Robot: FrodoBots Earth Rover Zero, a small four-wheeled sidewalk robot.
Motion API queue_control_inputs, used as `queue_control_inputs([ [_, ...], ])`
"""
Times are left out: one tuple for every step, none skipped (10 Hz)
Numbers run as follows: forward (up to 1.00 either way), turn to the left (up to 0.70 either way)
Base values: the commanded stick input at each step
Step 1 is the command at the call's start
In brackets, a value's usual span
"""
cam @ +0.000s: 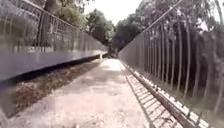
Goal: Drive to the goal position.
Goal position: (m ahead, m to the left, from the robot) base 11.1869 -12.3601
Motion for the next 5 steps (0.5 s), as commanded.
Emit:
queue_control_inputs([
  [0.5,0.0],
  [0.5,0.0],
  [0.5,0.0],
  [0.5,0.0],
  [0.5,0.0],
])
